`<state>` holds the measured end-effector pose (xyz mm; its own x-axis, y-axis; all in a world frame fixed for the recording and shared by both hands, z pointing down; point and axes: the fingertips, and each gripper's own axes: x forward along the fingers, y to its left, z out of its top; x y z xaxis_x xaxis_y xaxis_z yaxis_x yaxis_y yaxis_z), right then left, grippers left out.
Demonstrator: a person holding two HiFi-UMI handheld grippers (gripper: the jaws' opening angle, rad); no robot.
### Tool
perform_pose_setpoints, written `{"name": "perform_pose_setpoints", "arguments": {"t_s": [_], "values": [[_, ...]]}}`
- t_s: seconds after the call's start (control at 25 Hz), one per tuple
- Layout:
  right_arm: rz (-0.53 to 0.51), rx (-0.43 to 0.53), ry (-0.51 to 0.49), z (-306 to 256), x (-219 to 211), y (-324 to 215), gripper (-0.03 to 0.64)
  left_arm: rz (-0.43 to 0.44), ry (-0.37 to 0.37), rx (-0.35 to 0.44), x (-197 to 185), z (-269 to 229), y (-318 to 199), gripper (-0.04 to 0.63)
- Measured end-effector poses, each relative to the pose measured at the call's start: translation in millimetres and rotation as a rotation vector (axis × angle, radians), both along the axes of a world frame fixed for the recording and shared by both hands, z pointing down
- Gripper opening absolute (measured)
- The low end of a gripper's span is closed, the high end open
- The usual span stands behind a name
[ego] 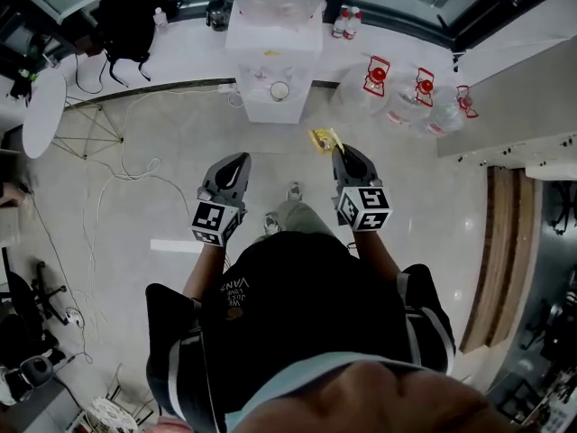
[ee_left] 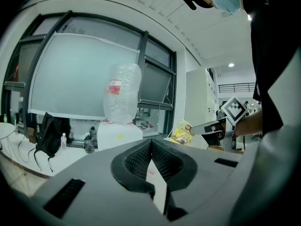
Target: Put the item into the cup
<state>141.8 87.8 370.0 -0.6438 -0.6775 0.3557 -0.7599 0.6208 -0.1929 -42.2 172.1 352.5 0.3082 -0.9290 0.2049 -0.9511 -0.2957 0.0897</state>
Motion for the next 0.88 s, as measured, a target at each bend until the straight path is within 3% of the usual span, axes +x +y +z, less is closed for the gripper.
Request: {"name": "perform_pose_setpoints", "arguments": {"t_s": [0.64, 0.88], "values": [[-0.140, -0.040, 0.078, 26.2, -8.6, -125.9, 0.060, -0.051, -0.062, -0.028, -0.2, 19.6, -145.4, 0.019], [-0.134, -0.053, 0.104, 38.8, -12.9, -149.6, 0.060, -0.023, -0.069, -0.063, -0.4, 37.9, -174.3, 0.019]]}}
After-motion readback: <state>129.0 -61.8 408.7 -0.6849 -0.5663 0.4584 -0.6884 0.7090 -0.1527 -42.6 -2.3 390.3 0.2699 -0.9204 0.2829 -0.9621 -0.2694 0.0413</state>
